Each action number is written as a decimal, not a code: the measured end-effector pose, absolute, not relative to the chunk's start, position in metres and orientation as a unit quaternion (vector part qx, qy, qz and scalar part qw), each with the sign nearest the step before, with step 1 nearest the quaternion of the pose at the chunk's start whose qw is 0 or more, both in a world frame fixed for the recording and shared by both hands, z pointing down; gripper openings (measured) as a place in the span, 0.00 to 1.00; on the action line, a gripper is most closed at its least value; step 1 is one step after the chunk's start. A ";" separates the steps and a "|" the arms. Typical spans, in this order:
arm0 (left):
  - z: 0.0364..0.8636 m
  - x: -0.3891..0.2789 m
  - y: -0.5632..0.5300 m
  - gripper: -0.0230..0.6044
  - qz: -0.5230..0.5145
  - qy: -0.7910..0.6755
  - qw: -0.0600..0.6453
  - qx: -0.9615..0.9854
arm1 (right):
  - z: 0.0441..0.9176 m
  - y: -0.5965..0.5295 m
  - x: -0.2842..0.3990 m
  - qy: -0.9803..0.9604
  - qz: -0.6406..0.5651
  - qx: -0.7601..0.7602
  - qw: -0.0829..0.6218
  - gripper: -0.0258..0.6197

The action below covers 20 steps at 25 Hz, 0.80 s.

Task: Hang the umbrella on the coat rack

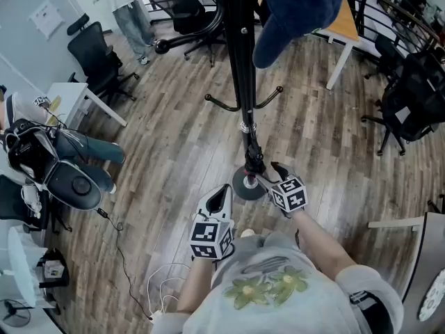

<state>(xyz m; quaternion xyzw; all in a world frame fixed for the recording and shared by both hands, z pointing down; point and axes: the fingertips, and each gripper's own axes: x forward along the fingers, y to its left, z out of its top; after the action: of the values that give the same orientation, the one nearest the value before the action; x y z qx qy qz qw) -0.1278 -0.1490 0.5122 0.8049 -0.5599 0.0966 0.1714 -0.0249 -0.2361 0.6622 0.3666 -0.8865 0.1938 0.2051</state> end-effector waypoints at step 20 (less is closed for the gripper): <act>0.485 -0.043 -0.102 0.04 0.081 -0.576 0.154 0.798 | 0.501 -0.135 0.035 -0.938 0.104 0.317 0.097 0.05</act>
<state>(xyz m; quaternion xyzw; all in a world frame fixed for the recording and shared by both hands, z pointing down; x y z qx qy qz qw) -0.0425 -0.1016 0.4848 0.7983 -0.5764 0.0812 0.1543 0.0353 -0.1354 0.5009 0.3166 -0.9378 0.1040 0.0969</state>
